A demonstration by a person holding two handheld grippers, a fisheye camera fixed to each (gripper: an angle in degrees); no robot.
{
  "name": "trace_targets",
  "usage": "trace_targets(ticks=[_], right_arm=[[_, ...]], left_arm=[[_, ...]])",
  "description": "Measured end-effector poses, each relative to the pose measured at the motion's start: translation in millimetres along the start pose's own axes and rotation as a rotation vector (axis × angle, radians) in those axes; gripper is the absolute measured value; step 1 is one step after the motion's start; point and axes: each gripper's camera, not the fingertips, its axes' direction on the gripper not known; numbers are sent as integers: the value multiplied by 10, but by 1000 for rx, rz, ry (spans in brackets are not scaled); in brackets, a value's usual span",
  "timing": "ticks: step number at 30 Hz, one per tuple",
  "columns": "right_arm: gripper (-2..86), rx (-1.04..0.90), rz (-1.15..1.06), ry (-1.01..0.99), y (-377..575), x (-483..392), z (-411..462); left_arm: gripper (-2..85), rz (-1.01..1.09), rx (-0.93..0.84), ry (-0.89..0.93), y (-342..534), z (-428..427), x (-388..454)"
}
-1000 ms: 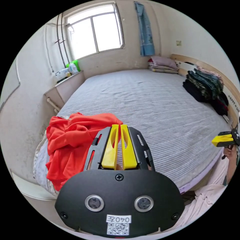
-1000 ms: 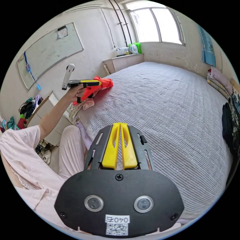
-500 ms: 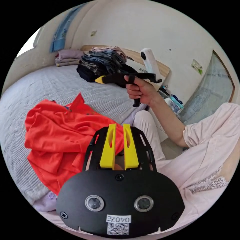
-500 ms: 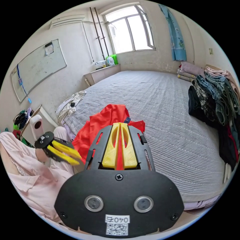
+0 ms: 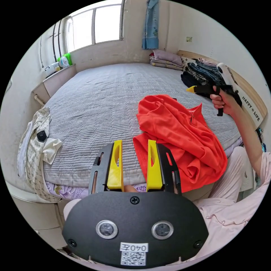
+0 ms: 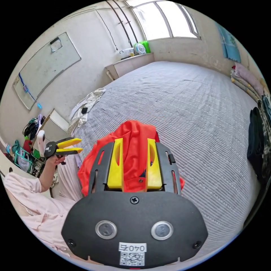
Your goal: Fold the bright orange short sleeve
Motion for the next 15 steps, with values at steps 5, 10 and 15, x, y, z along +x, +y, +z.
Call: trace_targets(ticks=[5,10,15], right_arm=[[129,-218,79,8,-536,340,661],[5,-384,142,52,-665,475,1110],[-9,-97,159,74,-271,498,288]], left_arm=[[74,96,-121,3,-89,440,177],[5,150,-139,-33,-42,588,355],[-7,47,19,61,245,-171,-27]])
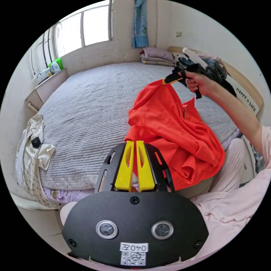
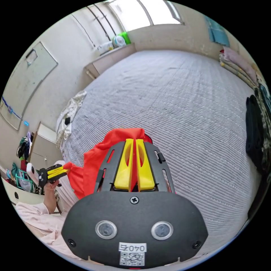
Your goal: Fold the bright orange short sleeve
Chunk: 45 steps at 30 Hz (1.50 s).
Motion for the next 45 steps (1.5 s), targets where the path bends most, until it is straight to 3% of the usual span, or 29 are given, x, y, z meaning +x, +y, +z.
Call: trace_targets(ticks=[5,11,13,17,20,27,30,33,35,39,43,45], right_arm=[[-10,364,88,27,1242,323,-1391],[-10,656,122,164,2773,261,-2591],[-10,730,108,155,3175,195,-2832],[-10,831,64,145,3824,34,-3177],[-10,858,34,171,3959,11,-3261],[-6,742,31,331,3055,383,-2839],[4,599,53,395,2220,756,-2359],[52,355,229,307,1650,1181,-1848],[62,391,192,243,1742,1133,-1694],[71,414,118,304,2263,954,-1474],[81,342,163,279,2865,1075,-1153],[93,302,198,237,3042,1163,-1019]], left_arm=[[-8,-149,201,142,324,-851,-508],[-9,-293,430,266,780,-1669,-973],[-9,-312,479,278,889,-1861,-1024],[-8,-290,650,485,1019,-2298,-1067],[-8,-250,701,458,872,-2483,-1032],[-9,-252,586,297,-222,-1800,-1211],[-9,-342,468,326,-798,-1104,-1455],[-6,-474,285,379,-1043,-445,-1611],[0,-459,248,346,-936,-333,-1506],[26,-313,186,297,-372,-270,-991],[60,-202,71,345,-24,-48,-419],[77,-76,3,283,25,121,60]])
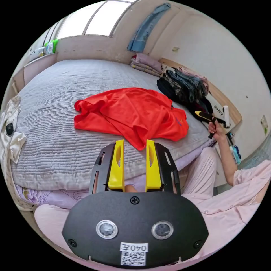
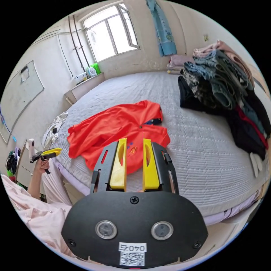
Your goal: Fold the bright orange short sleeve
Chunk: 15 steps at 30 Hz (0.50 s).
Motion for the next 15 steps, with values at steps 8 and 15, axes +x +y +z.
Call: trace_targets(ticks=[8,15], right_arm=[[166,-148,243,-151,361,288,331],[38,-172,483,-250,364,648,826]], left_arm=[[3,193,-119,-296,-204,826,784],[-9,-28,93,-79,-519,239,479]])
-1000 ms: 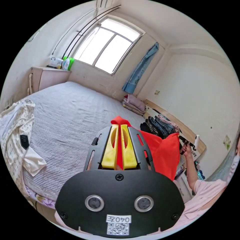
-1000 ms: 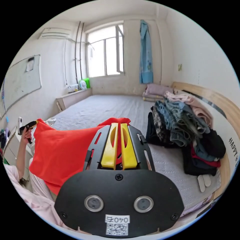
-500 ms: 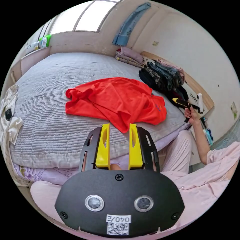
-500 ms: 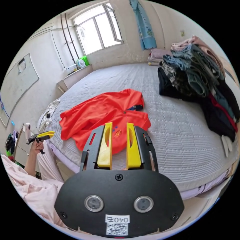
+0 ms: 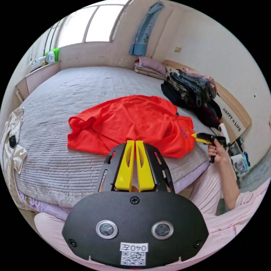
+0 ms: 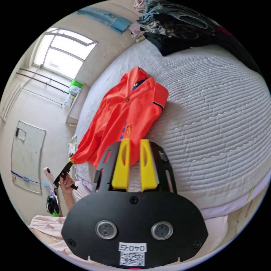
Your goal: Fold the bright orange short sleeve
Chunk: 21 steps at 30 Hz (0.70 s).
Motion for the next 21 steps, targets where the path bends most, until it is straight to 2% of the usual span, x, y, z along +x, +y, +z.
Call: trace_targets(ticks=[1,5,9,12,14,15,17,19,21], right_arm=[[2,84,-2,-54,20,17,-60],[-8,376,-36,-78,3,-138,-596],[-5,413,-201,-83,-440,-628,-743],[20,374,-293,79,-1023,-1051,-435],[97,185,-295,211,-1501,-1229,65],[122,125,-296,213,-1575,-1254,171],[151,93,-325,158,-1541,-1352,274],[153,159,-374,160,-1301,-1401,199],[149,181,-414,173,-1023,-1384,152]], left_arm=[[-9,-19,37,7,-32,-121,-38],[-9,-143,292,33,-357,-986,-410],[-8,-89,379,-129,-1142,-1105,-620],[-7,-91,294,-242,-1814,-614,-760],[-2,-184,179,-238,-2072,-197,-964],[6,-226,96,-217,-2132,26,-1087],[9,-271,62,-209,-2022,141,-1181],[12,-227,87,-178,-1739,87,-1129],[18,-111,38,-127,-1252,57,-950]])
